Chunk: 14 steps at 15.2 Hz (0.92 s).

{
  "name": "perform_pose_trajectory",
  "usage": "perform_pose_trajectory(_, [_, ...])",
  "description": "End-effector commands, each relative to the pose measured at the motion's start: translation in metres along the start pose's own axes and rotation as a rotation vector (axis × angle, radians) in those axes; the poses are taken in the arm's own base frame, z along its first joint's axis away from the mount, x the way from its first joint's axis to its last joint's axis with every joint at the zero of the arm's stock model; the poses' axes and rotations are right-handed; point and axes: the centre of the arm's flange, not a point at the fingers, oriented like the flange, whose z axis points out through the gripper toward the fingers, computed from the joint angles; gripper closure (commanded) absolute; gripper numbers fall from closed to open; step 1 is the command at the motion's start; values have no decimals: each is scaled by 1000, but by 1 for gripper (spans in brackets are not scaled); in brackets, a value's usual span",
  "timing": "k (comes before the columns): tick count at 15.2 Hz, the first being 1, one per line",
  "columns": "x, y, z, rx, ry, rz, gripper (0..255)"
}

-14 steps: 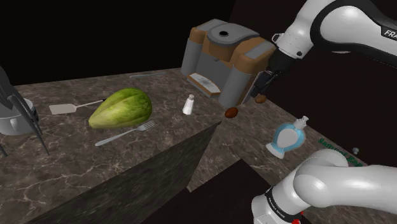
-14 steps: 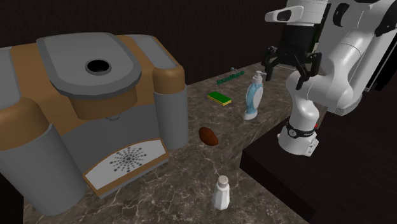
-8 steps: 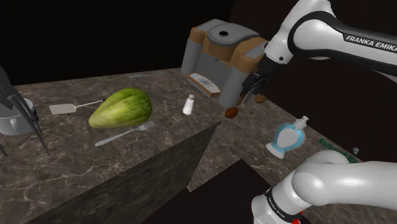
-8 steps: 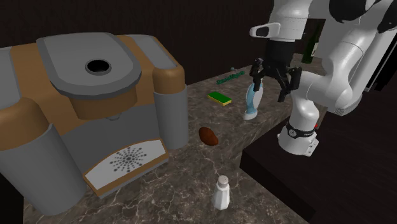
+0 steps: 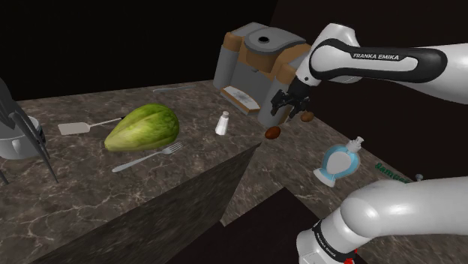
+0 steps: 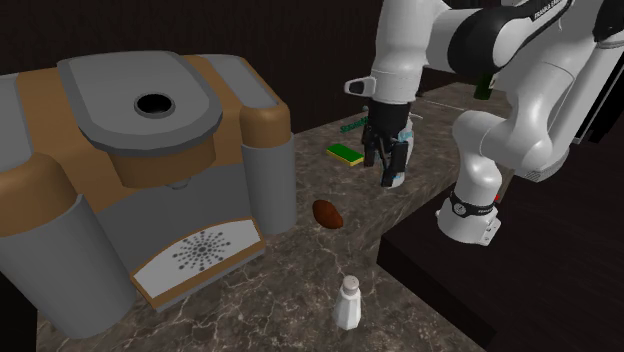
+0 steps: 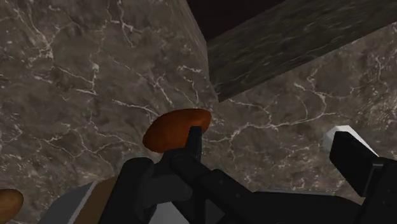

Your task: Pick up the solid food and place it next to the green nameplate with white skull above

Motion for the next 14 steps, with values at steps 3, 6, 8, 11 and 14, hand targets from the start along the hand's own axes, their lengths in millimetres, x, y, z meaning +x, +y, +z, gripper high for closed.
perform_pose_trajectory(3, [31,24,38,0,1,182,0])
perform_pose_trajectory(6, [50,46,65,-1,2,315,0])
perform_pose_trajectory(8, [61,62,83,-1,2,404,0])
perform_pose_trajectory(11, [74,87,111,-1,2,538,0])
perform_pose_trajectory(14, [79,97,126,-1,2,588,0])
